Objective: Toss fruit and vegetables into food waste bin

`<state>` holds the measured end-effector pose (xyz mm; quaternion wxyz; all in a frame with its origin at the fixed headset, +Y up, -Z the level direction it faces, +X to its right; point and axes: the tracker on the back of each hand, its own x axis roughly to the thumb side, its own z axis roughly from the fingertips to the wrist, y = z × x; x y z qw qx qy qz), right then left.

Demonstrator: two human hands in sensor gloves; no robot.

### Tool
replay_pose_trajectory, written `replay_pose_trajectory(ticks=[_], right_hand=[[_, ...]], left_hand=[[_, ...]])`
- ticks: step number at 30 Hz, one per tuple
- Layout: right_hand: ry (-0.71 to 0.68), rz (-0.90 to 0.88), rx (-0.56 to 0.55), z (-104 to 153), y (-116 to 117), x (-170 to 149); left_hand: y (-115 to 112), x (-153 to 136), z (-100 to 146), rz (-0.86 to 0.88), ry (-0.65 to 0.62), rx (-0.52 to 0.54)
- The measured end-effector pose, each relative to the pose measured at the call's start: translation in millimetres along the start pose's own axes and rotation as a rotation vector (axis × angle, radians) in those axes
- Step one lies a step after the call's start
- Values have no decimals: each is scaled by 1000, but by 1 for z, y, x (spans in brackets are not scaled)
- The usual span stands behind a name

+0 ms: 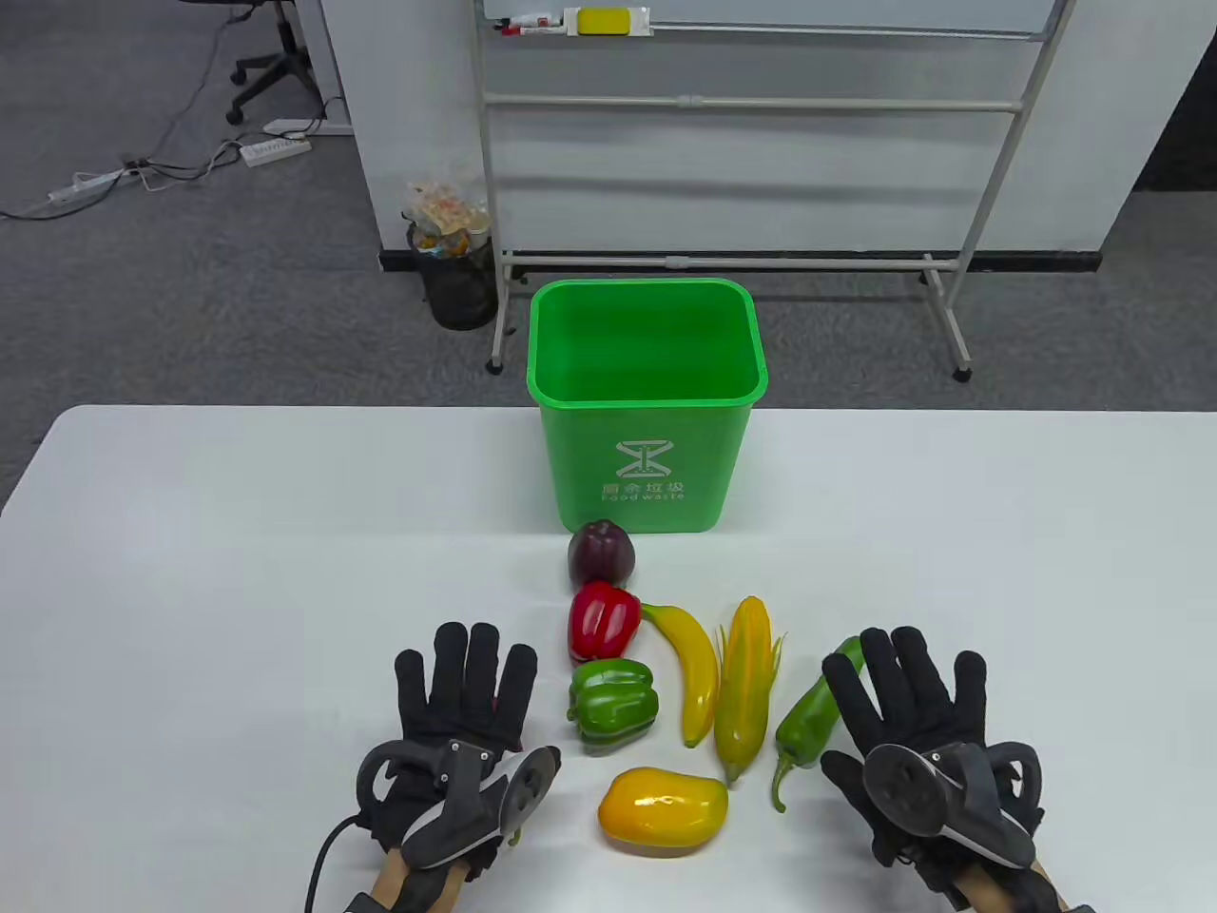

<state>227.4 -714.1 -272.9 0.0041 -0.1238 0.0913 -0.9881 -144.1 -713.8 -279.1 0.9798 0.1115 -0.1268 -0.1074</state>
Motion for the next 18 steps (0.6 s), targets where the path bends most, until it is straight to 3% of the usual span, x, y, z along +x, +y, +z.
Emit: replay_pose_trajectory(ticks=[18], right_hand=[[-16,-16,22,-2,3,3]], left_hand=[[1,-4,0,19,12,-16]])
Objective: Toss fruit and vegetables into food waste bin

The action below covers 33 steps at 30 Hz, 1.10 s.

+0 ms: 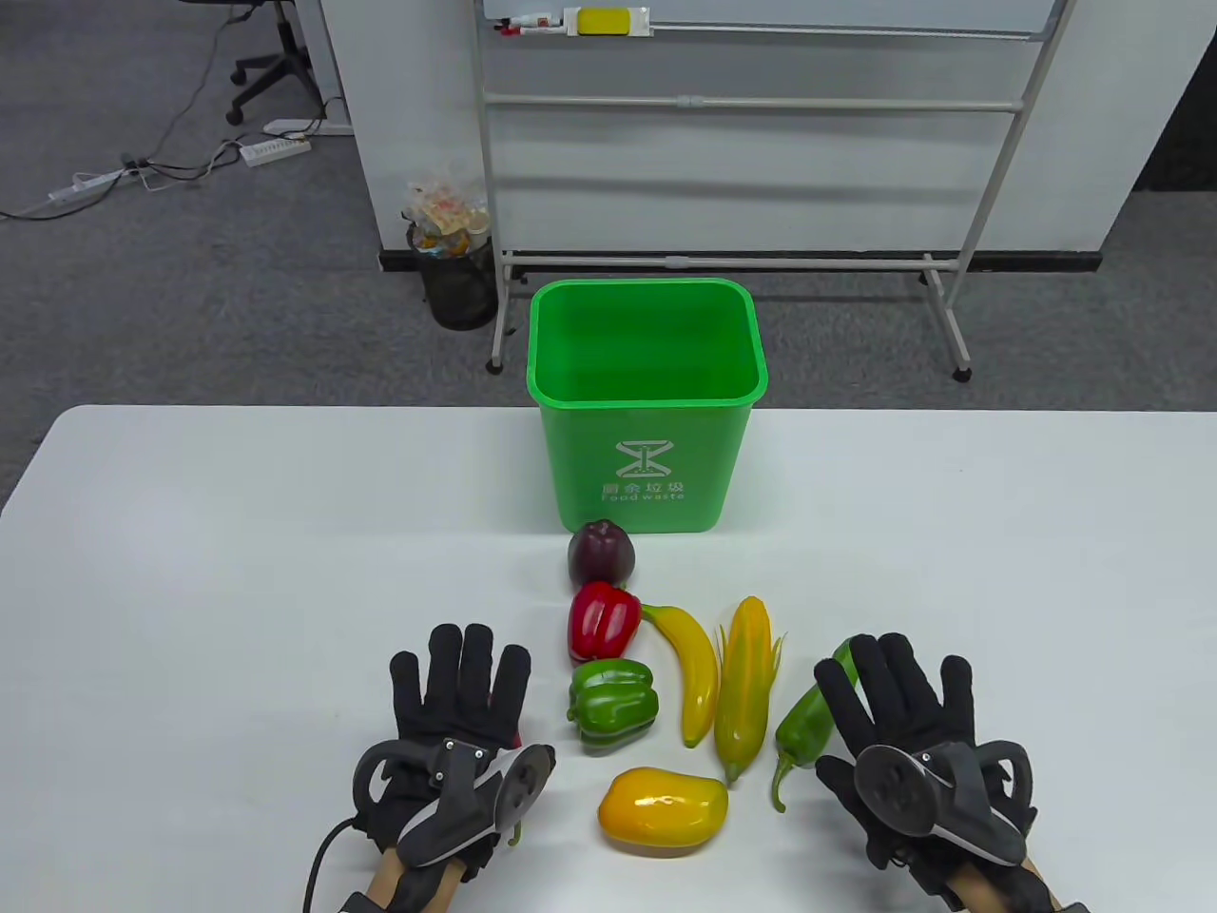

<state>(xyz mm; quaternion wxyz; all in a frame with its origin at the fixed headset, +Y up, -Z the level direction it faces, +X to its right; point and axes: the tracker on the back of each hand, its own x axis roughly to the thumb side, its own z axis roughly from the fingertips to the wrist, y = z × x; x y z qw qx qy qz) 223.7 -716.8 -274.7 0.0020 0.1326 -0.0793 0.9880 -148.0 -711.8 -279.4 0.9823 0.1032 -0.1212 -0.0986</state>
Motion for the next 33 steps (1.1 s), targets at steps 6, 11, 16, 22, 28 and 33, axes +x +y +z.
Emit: replay_pose_trajectory(ticks=[6,11,16,22,28,33], right_hand=[[-39,-117,19,-5,-1,-7],[-104,-58,125,-22,14,3],[-120,92,236,-40,38,17],[-95,176,299,-44,63,18],[-103,183,266,-39,63,17],[-194,291,319,-32,67,29]], left_hand=[[-1,-2,0,0,-4,-12],[-2,-2,0,1,-6,-15],[-3,-6,1,2,0,-22],[-7,-12,1,1,5,-38],[-8,-13,1,8,8,-41],[-9,-10,1,13,4,-37]])
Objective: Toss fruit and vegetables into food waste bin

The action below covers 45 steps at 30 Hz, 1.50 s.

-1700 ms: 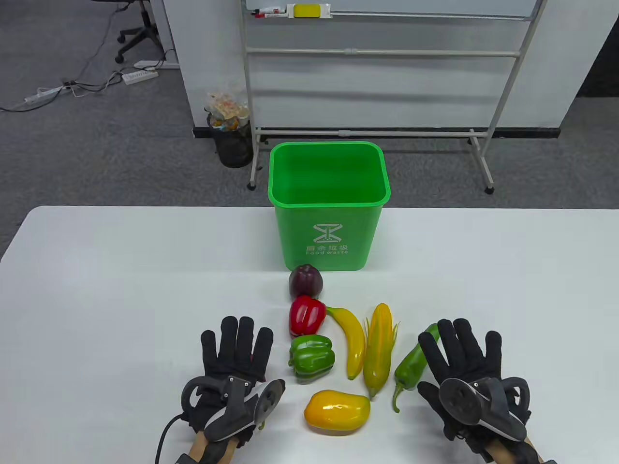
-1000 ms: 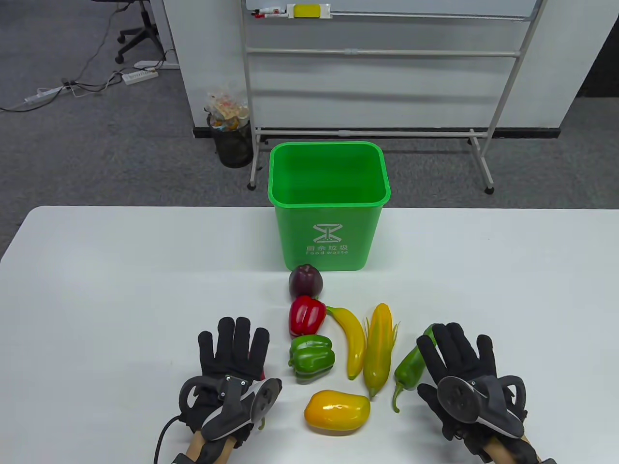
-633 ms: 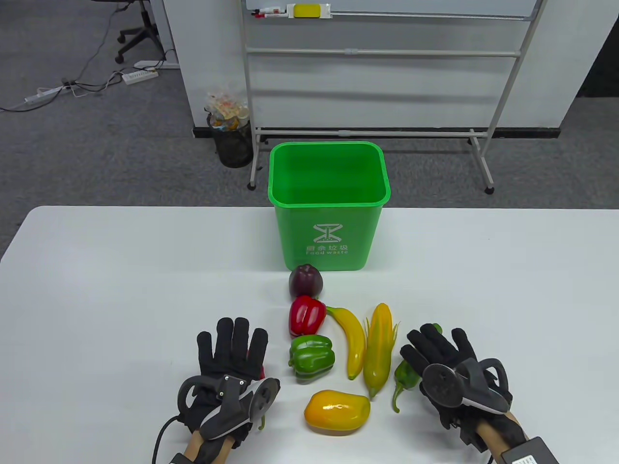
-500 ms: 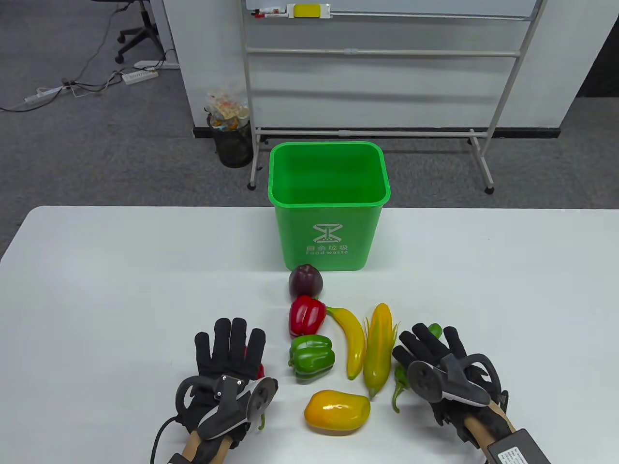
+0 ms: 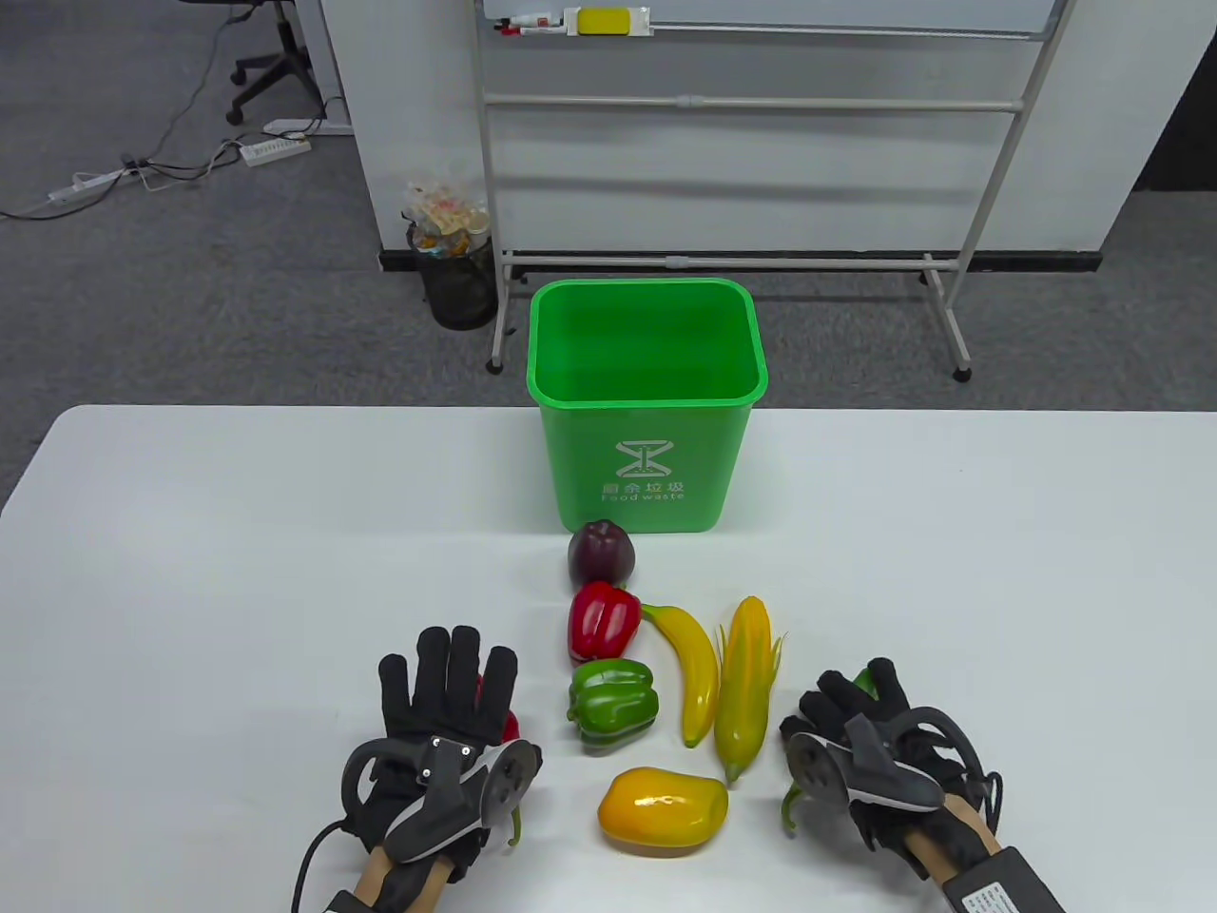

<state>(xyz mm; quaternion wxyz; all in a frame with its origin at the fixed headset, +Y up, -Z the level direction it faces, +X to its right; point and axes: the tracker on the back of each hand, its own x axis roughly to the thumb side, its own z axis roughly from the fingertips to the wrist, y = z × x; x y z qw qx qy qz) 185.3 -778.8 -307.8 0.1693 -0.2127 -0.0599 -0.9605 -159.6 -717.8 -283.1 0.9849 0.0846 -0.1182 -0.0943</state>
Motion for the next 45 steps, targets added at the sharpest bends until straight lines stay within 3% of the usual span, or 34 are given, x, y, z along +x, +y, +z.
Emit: replay_pose_trajectory(ticks=[3,6,13,16,18,20,22,23,25,26,28,31,34,40,45], right_hand=[[-38,22,31,4,-5,7],[-96,-119,23,16,-13,9],[-260,-724,-5,42,-47,-5],[-380,-1168,-25,48,-60,-8],[-471,-1492,-122,48,-82,-8],[-502,-1705,-264,36,-125,-15],[-489,-1841,-433,11,-182,-32],[-424,-1899,-553,-12,-220,-46],[-165,-1972,-599,-57,-267,-72],[-33,-1963,-491,-81,-279,-80],[115,-1876,-286,-96,-277,-84],[198,-1797,-383,-92,-262,-75],[116,-1650,-351,-80,-245,-65],[-22,-1419,-428,-38,-228,-38],[-185,-983,-540,7,-207,5]], left_hand=[[1,1,0,4,-2,5],[3,1,1,10,1,14],[2,-1,1,48,9,7],[2,-1,0,54,5,4],[1,-2,0,59,5,0],[0,-4,1,63,8,-2],[-1,-6,1,63,11,-6],[-2,-8,1,63,13,-9],[-3,-9,0,68,19,-14],[-4,-10,0,72,23,-17],[-3,-11,0,79,23,-17],[-1,-12,0,86,15,-3],[-1,-15,1,70,11,1],[-3,-19,2,88,28,-8],[0,-16,2,90,29,4]])
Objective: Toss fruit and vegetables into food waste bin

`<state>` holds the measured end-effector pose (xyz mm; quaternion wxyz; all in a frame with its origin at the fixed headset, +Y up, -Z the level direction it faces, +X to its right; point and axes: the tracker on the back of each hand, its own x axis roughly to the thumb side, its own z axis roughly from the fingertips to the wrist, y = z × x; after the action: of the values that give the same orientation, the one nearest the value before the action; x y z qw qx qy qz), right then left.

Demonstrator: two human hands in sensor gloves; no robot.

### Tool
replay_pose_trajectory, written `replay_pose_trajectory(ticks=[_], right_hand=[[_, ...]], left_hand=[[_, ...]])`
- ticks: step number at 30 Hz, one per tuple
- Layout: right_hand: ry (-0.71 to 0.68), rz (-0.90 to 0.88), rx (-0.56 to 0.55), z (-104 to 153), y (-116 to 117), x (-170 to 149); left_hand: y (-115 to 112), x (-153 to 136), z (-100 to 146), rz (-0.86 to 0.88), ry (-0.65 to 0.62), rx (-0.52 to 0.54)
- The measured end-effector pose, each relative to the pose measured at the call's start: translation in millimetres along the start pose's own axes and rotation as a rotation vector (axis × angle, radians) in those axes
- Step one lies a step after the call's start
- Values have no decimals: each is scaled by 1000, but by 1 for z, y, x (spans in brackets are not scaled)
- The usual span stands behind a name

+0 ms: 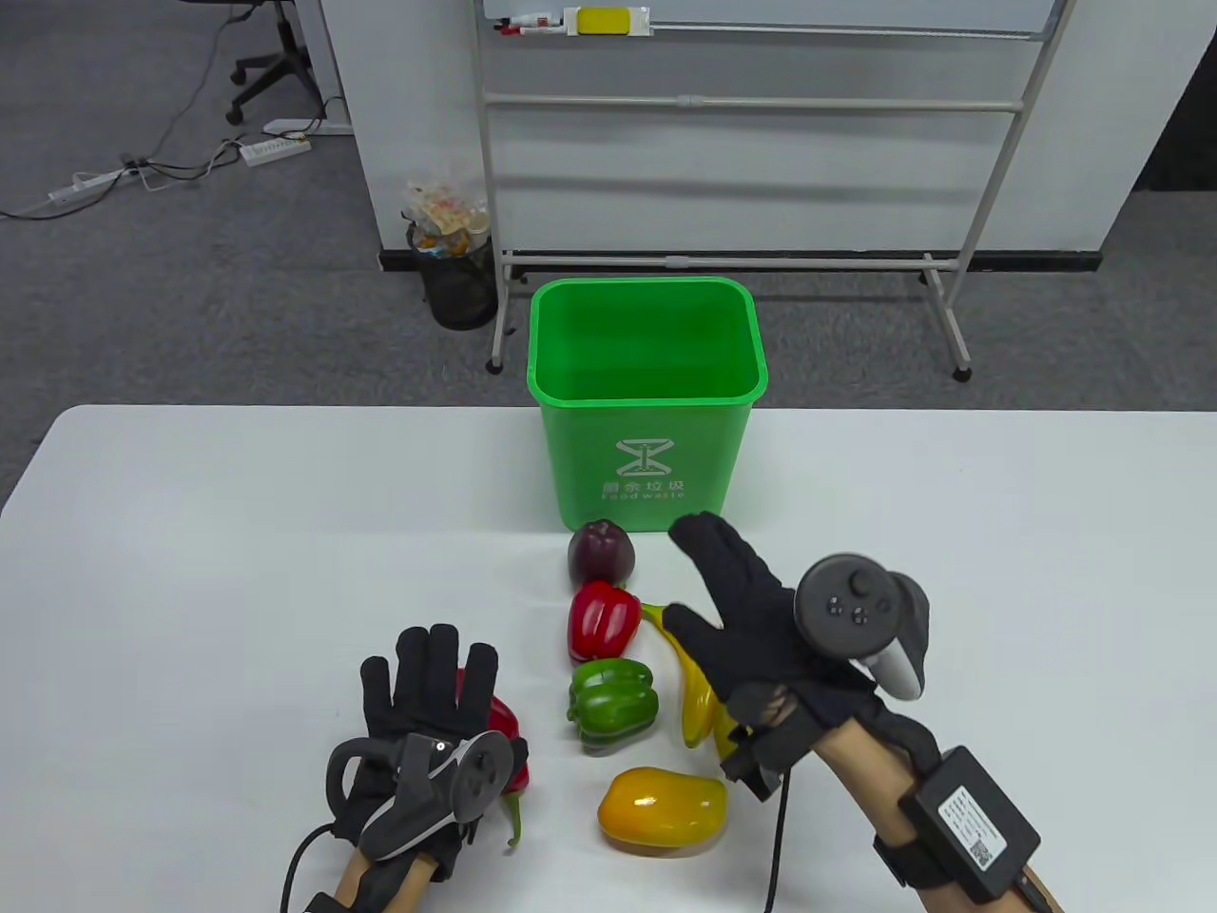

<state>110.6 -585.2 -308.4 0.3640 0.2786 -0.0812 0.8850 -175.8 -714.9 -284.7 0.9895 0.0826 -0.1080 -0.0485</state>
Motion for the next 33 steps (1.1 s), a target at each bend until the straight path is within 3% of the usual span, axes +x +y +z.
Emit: replay_pose_trajectory(ticks=[5,9,12,15,26,33], right_hand=[[-214,348,130,48,49,4],[-335,509,245,79,91,-6],[-302,568,411,91,122,-18],[-266,653,485,96,141,-29],[-259,743,519,95,165,-39],[-268,696,528,96,166,-32]], left_hand=[[-2,1,0,-2,1,-11],[-3,1,0,-4,-3,-16],[-3,2,-1,-6,-2,-20],[-3,4,-1,-7,-10,-23],[-4,2,-1,-4,-16,-29],[-3,1,-1,-2,-22,-36]])
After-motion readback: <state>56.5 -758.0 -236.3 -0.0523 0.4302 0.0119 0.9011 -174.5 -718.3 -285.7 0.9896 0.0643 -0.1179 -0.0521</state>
